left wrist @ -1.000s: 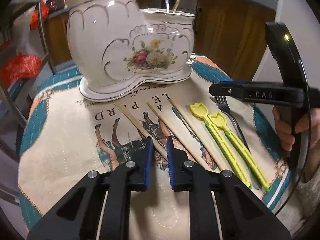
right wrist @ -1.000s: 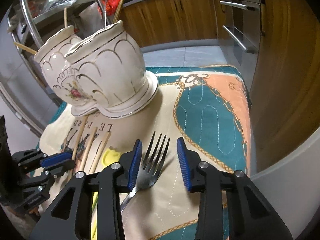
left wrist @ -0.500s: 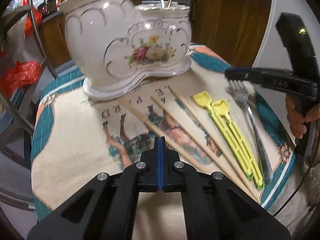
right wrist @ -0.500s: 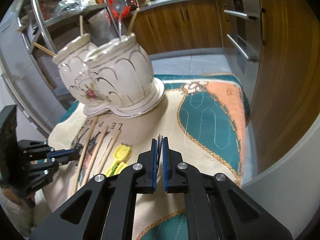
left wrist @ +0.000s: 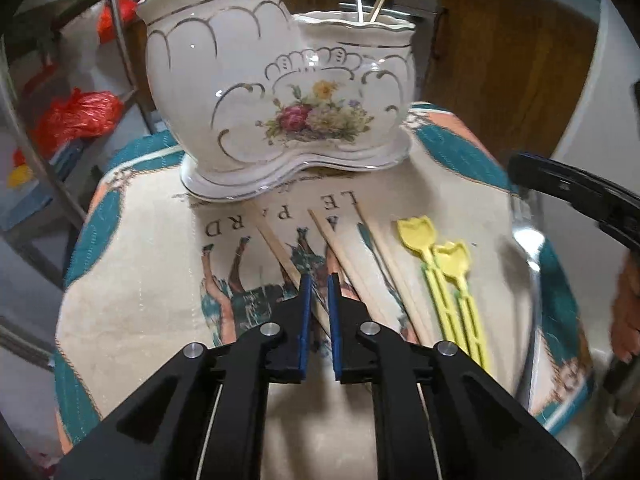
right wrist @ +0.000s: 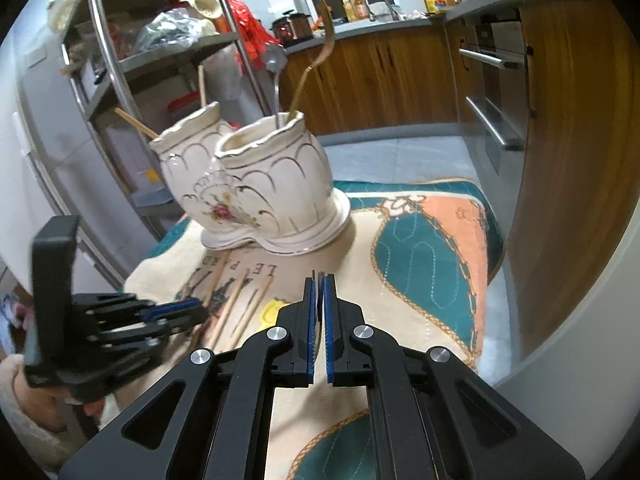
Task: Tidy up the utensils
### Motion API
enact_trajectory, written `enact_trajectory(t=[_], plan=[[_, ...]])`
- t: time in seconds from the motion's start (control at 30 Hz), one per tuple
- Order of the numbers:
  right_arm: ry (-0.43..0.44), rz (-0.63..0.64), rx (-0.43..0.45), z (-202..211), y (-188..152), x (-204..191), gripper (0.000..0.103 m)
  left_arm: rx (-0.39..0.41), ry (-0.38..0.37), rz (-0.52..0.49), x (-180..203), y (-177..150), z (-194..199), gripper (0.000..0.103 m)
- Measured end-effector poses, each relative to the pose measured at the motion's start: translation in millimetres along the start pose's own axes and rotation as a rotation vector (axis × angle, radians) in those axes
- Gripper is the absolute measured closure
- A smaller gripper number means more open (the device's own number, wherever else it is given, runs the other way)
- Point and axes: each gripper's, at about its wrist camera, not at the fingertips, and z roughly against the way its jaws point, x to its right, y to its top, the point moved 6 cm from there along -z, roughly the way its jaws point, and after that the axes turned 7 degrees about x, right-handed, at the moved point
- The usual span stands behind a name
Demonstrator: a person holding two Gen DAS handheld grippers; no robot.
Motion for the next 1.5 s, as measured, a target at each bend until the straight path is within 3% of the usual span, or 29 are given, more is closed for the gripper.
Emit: enact_trajectory(t=[0.1,0.37,0.43,0.53,0.9,1.1,1.2,1.5], plan=[[0.010,0.010,0.011,3,1,-2,0.098,-0.004,0.046,0.020,-2,1,-6,0.072],[0.055,0.011,0.048,14,3,-8,0.099,-0.001,0.151,0.049,-14,11,-18,0.076],[0.065,0.004,0.057,16,5,-8,0.099,-0.008,0.141,0.048,-16,11,-18,0.089],[0.073,-0.004,0.071,20,7,-8,0.099,-0.024,0.117,0.038,-18,10,-14,0.097],[0.081,0.032,0.166,41,15,-22,0.099,-0.055,0.022,0.017,-30,-9,2,0.096],[0.059,0.080,0.226,57,19,-35,0.099,-0.028,0.021,-0.023,-23,-13,3,0.097],[0.040,0.080,0.256,64,24,-37,0.099,0.014,-0.018,-0.019,-26,-13,11,0.097],[-0.090,0.156,0.331,65,56,-43,0.099,0.318,-0.097,0.028,-64,7,73,0.097]])
